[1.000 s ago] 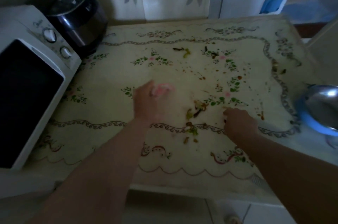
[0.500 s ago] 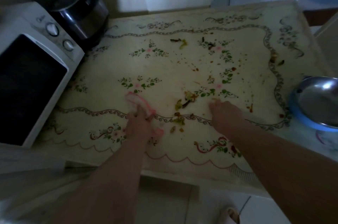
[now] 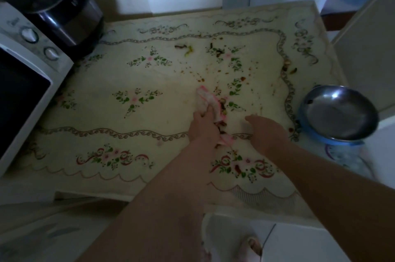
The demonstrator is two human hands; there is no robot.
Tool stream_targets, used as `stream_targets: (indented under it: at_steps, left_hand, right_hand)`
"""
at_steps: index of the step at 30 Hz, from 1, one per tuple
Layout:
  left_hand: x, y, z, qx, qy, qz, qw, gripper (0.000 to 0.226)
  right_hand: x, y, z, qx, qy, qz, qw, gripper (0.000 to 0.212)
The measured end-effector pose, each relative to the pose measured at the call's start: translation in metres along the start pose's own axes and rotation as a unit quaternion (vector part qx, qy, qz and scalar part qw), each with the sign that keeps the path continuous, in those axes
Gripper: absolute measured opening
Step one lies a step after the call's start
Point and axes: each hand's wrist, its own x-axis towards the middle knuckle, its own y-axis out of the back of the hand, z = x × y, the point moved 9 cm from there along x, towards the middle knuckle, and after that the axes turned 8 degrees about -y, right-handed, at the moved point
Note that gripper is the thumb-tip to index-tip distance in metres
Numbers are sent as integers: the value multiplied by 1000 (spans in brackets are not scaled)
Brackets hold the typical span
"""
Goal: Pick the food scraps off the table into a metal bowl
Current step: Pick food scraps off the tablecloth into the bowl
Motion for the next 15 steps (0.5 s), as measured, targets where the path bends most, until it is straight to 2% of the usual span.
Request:
stream_targets:
  at_steps: [2,4,6,10,12,13,15]
  left_hand:
    - [4,-6,8,-35,1,-28,999,72]
    - [6,-4,5,-134,-3,-23,991,72]
    - [3,18,-2,-276,-7,48,960,61]
    - [-9,82,-67,-328,20,189,925,51]
    - [-15,106,-104,-297,34,197,934,49]
    - [-18,115,-123,-220,52,176,958,50]
    - [-32,129,-163,-17,122,136,983,57]
  right_hand:
    - [-5,-1,6,2,-3,-7,1000,55]
    - [-10,-3,6,-3,-1,-10,1000,56]
    - [-13,-3,3,-11,-5,-4,1000,56]
    - [-20,-6,-28,-40,-5,5,999,55]
    - [-25,-11,-53,-57,15,21,998,55]
    - [-26,-15,-66,-64,26,27,997,54]
    - [-29,-22,-87,-68,42,36,996,48]
